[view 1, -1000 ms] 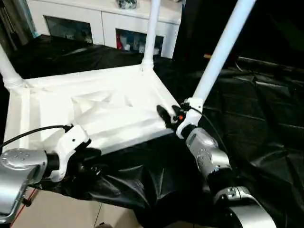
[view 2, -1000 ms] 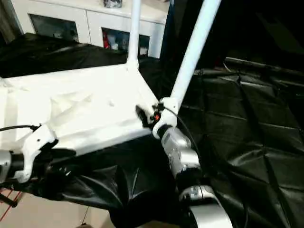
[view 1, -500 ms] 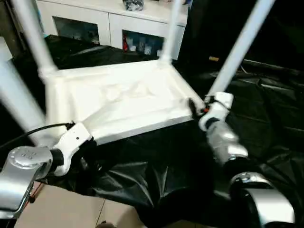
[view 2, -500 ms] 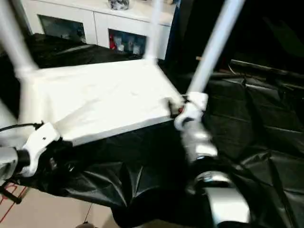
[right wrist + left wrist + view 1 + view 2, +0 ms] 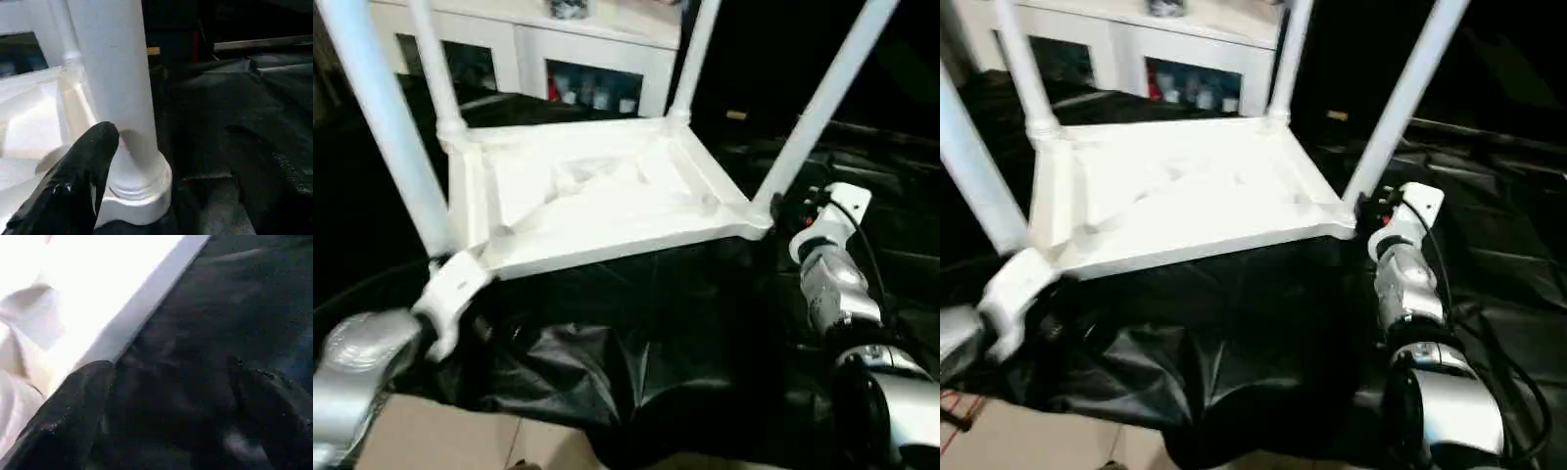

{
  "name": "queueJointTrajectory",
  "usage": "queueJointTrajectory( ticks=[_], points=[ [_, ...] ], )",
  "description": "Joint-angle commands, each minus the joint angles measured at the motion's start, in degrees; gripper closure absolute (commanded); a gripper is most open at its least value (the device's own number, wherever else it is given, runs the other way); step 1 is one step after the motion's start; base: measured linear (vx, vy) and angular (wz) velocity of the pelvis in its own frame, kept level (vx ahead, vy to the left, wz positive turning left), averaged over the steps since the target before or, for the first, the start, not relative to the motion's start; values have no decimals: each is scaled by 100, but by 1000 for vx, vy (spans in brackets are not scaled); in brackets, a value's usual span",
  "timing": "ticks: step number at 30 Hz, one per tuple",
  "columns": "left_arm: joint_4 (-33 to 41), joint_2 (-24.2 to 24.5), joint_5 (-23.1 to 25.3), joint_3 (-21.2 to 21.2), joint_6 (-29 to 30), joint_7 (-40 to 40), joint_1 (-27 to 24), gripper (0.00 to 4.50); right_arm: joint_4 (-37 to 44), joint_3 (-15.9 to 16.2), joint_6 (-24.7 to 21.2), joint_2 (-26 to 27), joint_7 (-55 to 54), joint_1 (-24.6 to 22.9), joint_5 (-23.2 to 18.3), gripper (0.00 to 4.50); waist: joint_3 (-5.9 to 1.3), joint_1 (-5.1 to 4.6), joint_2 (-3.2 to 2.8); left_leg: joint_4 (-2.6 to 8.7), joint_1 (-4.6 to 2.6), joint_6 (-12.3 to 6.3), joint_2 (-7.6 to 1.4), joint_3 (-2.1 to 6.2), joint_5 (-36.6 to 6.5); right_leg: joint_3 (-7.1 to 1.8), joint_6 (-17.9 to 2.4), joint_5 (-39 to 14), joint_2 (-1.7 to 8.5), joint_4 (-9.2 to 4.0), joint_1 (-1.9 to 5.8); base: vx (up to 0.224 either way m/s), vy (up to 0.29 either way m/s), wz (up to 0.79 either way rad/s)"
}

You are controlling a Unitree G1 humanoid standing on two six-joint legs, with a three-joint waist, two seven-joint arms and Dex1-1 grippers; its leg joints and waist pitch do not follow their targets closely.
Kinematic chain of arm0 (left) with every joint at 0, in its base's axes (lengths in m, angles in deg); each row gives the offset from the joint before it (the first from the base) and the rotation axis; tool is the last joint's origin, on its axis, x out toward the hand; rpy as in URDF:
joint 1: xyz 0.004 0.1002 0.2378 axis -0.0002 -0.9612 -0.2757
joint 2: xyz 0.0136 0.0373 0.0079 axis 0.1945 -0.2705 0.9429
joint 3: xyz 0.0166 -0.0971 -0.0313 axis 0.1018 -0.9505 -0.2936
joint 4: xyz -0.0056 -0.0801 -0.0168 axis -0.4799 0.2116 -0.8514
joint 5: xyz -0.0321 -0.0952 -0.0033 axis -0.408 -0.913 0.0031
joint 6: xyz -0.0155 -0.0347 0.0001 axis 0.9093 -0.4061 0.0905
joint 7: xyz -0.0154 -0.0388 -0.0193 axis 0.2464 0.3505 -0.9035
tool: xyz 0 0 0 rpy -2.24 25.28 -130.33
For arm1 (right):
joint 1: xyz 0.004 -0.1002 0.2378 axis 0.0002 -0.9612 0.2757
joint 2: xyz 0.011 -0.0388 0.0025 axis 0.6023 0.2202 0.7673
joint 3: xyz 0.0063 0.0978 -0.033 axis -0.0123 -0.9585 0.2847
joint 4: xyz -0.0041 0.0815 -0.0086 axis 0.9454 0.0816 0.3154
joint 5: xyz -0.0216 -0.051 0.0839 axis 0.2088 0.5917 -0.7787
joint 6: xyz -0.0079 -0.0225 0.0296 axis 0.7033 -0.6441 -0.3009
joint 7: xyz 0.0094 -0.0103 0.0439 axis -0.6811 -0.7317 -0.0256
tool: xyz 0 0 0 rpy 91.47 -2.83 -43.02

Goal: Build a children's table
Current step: Rotate table base

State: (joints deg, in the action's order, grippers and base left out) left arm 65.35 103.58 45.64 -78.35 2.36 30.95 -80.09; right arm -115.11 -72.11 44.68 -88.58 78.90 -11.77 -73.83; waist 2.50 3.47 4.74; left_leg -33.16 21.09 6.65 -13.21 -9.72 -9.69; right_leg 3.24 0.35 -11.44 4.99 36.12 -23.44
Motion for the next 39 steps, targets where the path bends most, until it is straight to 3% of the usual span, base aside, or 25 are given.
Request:
queueJointTrajectory(
  ticks=[1,3,5,7,8,10,11,14,17,18,21,22,23,25,26,30,32,33,35,39],
  points=[
    [279,80,-343,-326,124,255,-185,1,219,127,45,-45,219,-189,116,76,-324,19,-32,323,-17,-112,65,-125,-1203,-171,-936,-859,116,-391,240,0,0,0],
    [500,167,-749,-693,312,500,-423,1,513,264,-26,-21,572,-420,123,76,-321,14,-59,334,-14,-118,51,-113,-1219,-171,-969,-744,101,-367,247,0,0,0],
    [701,316,-1411,-1367,597,845,-690,1,1007,528,-188,17,1175,-817,123,76,-306,7,-57,340,-16,-108,43,-112,-1289,-173,-1001,-702,93,-366,241,0,0,0],
    [683,351,-1493,-1490,627,895,-709,1,1099,595,-212,21,1253,-891,153,76,-270,-2,-39,360,-46,-81,37,-118,-1528,-178,-995,-916,63,-407,204,0,0,0],
    [551,438,-1551,-1735,585,886,-684,1,1272,736,-239,31,1378,-1052,240,76,-260,18,-93,375,-66,-31,34,-104,-1695,-182,-954,-1141,72,-426,200,0,0,0],
    [354,486,-1512,-1898,486,787,-540,1,1368,819,-264,54,1434,-1161,287,76,-249,6,-65,382,-69,14,41,-102,-1833,-188,-880,-1379,66,-461,192,0,0,0],
    [173,520,-1504,-2002,410,675,-360,1,1453,847,-323,92,1445,-1241,297,76,-246,9,-105,383,-101,50,42,-102,-1918,-197,-844,-1456,66,-482,167,0,0,0],
    [30,492,-1561,-1998,330,593,-130,1,1518,874,-439,128,1378,-1293,332,76,-257,4,-108,399,-83,129,33,-70,-1945,-193,-871,-1453,82,-453,197,0,0,0],
    [-254,296,-1605,-1799,221,341,393,1,1450,1039,-861,136,921,-1331,658,76,-267,17,-249,375,-143,226,50,-80,-1923,-207,-985,-1166,70,-425,162,0,0,0],
    [-363,249,-1552,-1734,191,251,516,1,1479,1076,-982,137,794,-1360,722,76,-270,10,-216,379,-111,242,51,-75,-1888,-202,-986,-1149,71,-424,198,0,0,0],
    [-747,120,-1327,-1651,64,-73,817,1,1553,1079,-1120,184,642,-1421,736,76,-274,19,-223,372,-126,259,51,-78,-1945,-209,-966,-1142,69,-430,189,0,0,0],
    [-788,105,-1310,-1645,50,-102,850,1,1557,1082,-1124,190,634,-1425,736,76,-274,30,-277,370,-134,263,57,-74,-1960,-212,-964,-1123,67,-433,183,0,0,0],
    [-973,-3,-1284,-1635,-39,-248,1049,1,1530,1094,-1137,225,609,-1409,742,76,-281,34,-197,375,-95,239,60,-67,-1857,-210,-960,-1080,76,-419,224,0,0,0],
    [-1177,-187,-1333,-1664,-108,-457,1344,1,1438,1104,-1177,278,572,-1340,767,76,-291,38,-161,361,-116,246,58,-78,-1842,-214,-958,-1131,88,-430,208,0,0,0],
    [-1242,-219,-1311,-1649,-188,-508,1421,1,1402,1119,-1205,295,543,-1309,799,76,-289,27,-141,365,-86,247,60,-77,-1785,-216,-959,-1114,90,-413,230,0,0,0],
    [-1355,-488,-1581,-1667,-340,-535,1701,1,1252,1167,-1296,384,461,-1133,854,76,-315,2,-108,345,-49,209,62,-81,-1363,-223,-995,-760,100,-365,268,0,0,0],
    [-1380,-598,-1645,-1621,-370,-543,1797,1,1171,1192,-1305,413,443,-1047,877,76,-332,0,-108,324,-63,171,61,-100,-1182,-228,-1067,-444,94,-336,265,0,0,0],
    [-1414,-714,-1674,-1509,-371,-512,1927,1,1061,1221,-1299,437,425,-946,914,76,-326,-4,-67,320,-67,132,56,-111,-1155,-227,-1072,-390,87,-335,257,0,0,0],
    [-1489,-825,-1652,-1387,-407,-503,2070,1,957,1243,-1298,461,409,-854,943,76,-331,22,-96,313,-89,128,60,-121,-1139,-230,-1104,-406,96,-335,246,0,0,0],
    [-1732,-976,-1533,-1040,-517,-376,2349,1,746,1307,-1312,504,393,-693,1041,76,-314,88,-76,326,-99,150,43,-123,-1211,-234,-1047,-580,111,-349,233,0,0,0]
  ],
)
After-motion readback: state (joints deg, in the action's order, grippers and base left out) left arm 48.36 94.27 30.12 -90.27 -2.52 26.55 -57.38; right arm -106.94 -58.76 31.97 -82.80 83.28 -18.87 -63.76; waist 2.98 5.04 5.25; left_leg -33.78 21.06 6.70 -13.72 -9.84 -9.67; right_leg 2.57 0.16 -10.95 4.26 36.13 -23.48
